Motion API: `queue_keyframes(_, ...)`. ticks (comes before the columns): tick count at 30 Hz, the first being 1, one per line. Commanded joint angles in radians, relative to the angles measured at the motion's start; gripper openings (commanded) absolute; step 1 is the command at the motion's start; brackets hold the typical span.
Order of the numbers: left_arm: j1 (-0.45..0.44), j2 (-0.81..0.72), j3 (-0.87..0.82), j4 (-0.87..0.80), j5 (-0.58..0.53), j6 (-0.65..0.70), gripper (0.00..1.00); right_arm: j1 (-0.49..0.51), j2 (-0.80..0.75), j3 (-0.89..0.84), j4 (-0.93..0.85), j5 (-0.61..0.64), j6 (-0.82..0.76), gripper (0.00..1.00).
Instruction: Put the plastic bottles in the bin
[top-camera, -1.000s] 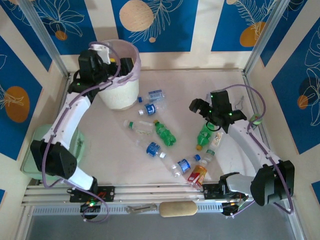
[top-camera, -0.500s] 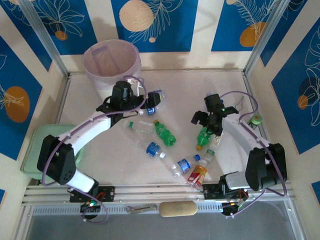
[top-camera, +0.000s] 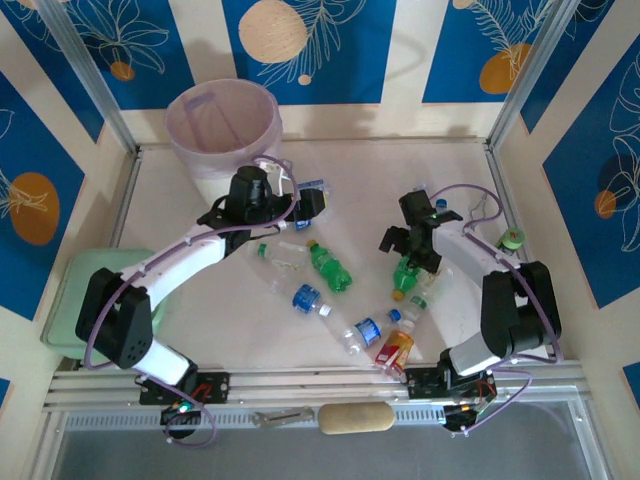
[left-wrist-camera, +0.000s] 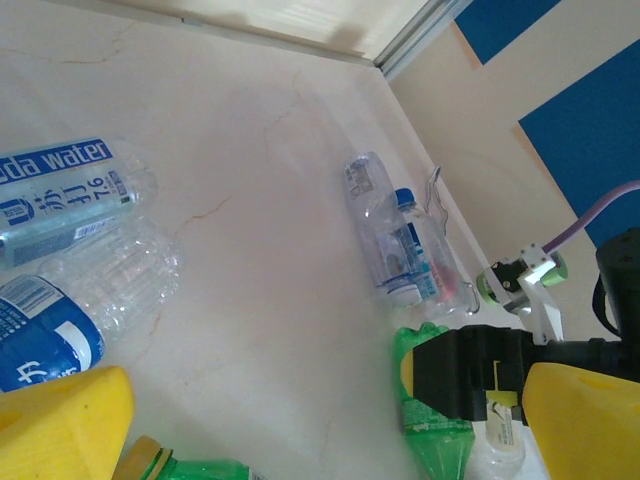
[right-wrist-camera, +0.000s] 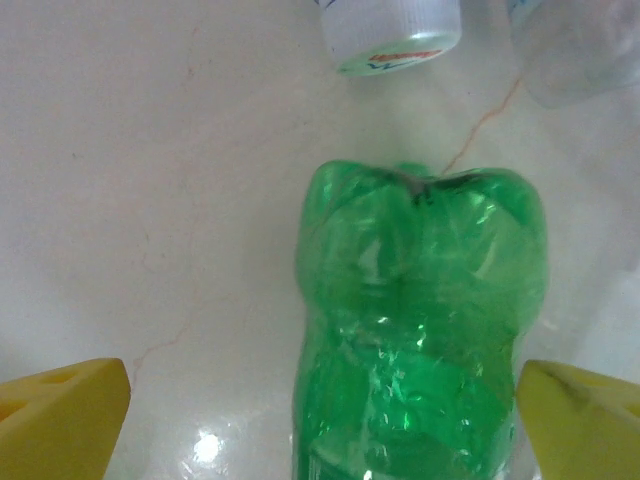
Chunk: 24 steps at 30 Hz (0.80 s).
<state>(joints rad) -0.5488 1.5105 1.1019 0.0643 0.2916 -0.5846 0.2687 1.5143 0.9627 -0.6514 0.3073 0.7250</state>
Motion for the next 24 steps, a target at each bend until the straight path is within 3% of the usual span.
queue_keyframes(1,-0.013,-0.026,-0.007,0.003,-0.025,0.022,1.0,0.013,0.045,0.028,0.013,-0.02,0.007,1.0)
queue_keyframes(10,-0.015,-0.045,-0.014,-0.025,-0.054,0.028,1.0,0.03,0.108,0.047,0.058,-0.021,-0.006,0.96)
queue_keyframes(21,-0.018,-0.041,-0.008,-0.046,-0.068,0.031,1.0,0.029,0.109,0.039,0.097,-0.03,-0.022,0.68)
queue_keyframes(24,-0.016,-0.035,-0.004,-0.047,-0.059,0.028,1.0,0.029,0.102,0.036,0.103,-0.03,-0.022,0.64)
